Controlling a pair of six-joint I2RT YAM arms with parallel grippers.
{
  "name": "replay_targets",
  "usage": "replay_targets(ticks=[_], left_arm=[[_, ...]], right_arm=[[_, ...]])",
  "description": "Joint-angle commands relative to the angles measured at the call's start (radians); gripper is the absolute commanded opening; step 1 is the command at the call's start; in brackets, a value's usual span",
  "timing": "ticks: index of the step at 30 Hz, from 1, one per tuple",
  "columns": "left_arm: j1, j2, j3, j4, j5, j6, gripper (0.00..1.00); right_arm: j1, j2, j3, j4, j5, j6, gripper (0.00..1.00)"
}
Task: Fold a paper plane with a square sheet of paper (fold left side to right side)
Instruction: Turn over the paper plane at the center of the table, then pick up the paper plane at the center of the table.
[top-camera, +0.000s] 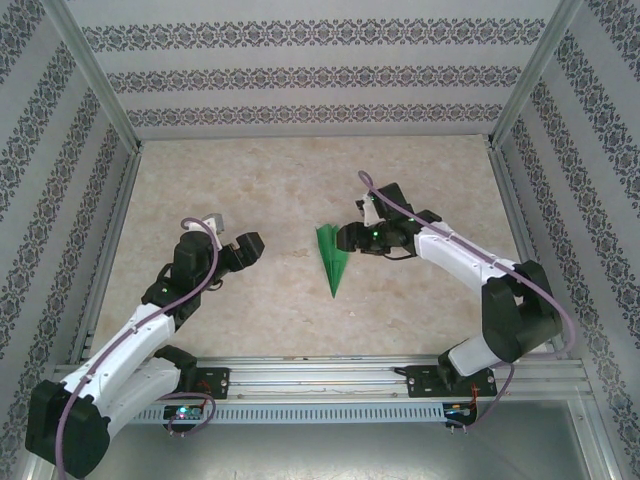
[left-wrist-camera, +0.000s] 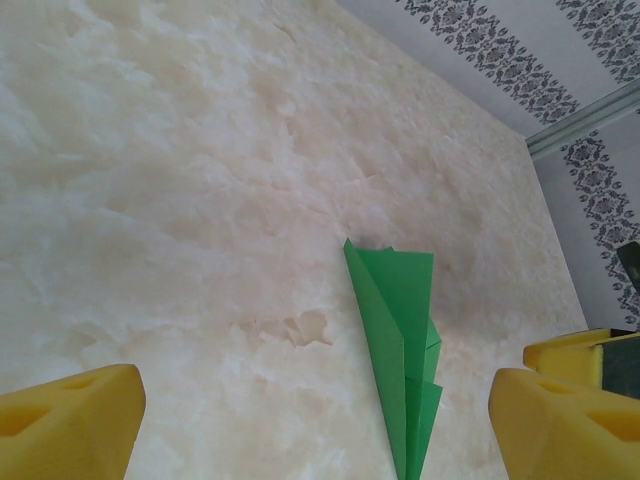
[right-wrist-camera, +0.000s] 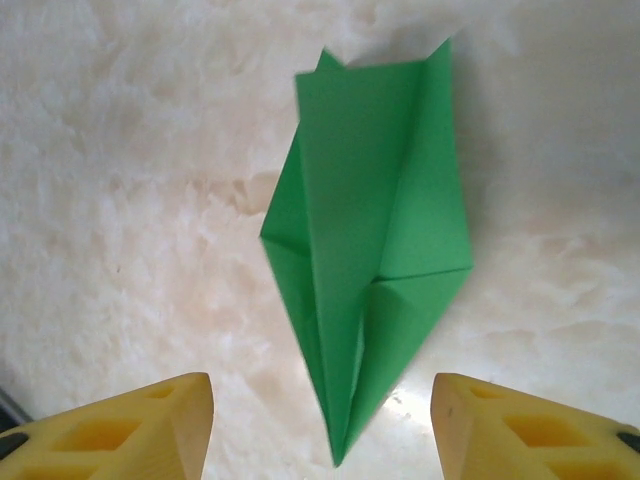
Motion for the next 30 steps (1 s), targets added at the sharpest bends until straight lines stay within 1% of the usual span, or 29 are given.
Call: replay_targets(ticks=[1,7,14,26,30], left_arm=[[0.016,-0.021,0.026,-0.038,-0.015,0.038,0.89],[0.023,-0.045,0.011,-0.052,-0.015,0.047,0.89],[0.027,-0.056,-0.013,-0.042,-0.009,0.05,0.9],[0.033,-0.064,-0.024,-0.044,0.0,0.058,0.9],[0.037,-0.066,-0.025,-0.047,0.0,0.06,0.9]], right_arm=[[0.045,0.059,0.044,-0.117,0.021,0.012,0.59],[0.074,0.134,0.08,-0.114,0.079,0.049,0.59],[0.085,0.2,0.116,-0.105,0.037,0.047,0.59],[0.108,0.284,0.173,-0.137,0.074,0.051,0.57],[0.11,0.297,0.178,-0.144,0.084,0.051,0.53]])
